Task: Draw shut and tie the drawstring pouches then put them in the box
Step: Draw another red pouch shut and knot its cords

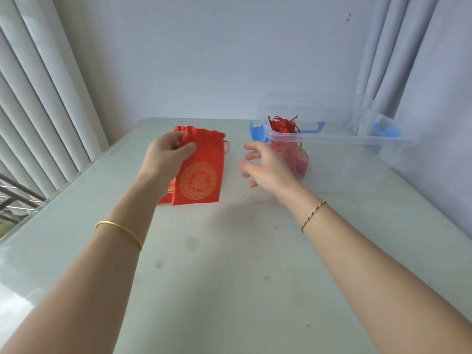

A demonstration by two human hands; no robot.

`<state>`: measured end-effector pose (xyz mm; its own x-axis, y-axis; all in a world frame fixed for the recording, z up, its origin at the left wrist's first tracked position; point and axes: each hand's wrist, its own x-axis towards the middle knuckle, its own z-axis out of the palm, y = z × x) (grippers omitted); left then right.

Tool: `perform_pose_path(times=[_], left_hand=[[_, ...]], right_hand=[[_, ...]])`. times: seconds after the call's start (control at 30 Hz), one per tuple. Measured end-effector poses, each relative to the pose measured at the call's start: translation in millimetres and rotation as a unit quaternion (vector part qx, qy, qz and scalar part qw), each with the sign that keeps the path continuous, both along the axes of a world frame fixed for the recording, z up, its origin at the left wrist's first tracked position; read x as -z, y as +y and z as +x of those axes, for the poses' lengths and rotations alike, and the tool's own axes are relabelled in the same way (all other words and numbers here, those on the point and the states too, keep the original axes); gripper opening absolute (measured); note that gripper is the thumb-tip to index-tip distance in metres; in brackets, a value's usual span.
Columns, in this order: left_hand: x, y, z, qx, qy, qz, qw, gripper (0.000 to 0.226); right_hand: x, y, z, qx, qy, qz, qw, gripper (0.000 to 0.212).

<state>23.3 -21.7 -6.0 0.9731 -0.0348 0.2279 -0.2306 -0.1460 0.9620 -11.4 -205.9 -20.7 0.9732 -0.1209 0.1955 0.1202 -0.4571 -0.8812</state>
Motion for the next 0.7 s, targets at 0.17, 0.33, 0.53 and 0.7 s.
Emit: perform_pose_path(times=[0.17, 0.33, 0.53, 0.7], left_hand=[[-7.3, -36.8, -31.1, 0.164, 0.026, -0.084, 0.983, 0.017], [3.5, -68.2, -42.0, 0.198, 0.057, -0.116, 0.972, 0.019], [17.8, -80.6, -41.9, 0.210, 0.069, -0.120, 0.968, 0.019], [20.9, -79.6, -36.8, 0.198, 0.074, -0.119, 0.970, 0.019]], right_hand=[[-1.2, -33.3, -25.6, -0.015, -0.025, 0.127, 0.991, 0.030], [-1.5, -69.7, -48.1, -0.039, -0.024, 0.148, 0.988, 0.012], [-11.6, -96.2, -52.8, -0.059, 0.000, 0.060, 0.996, 0.014], [-11.8, -104.3, -53.8, -0.053, 0.024, 0.032, 0.998, 0.009]])
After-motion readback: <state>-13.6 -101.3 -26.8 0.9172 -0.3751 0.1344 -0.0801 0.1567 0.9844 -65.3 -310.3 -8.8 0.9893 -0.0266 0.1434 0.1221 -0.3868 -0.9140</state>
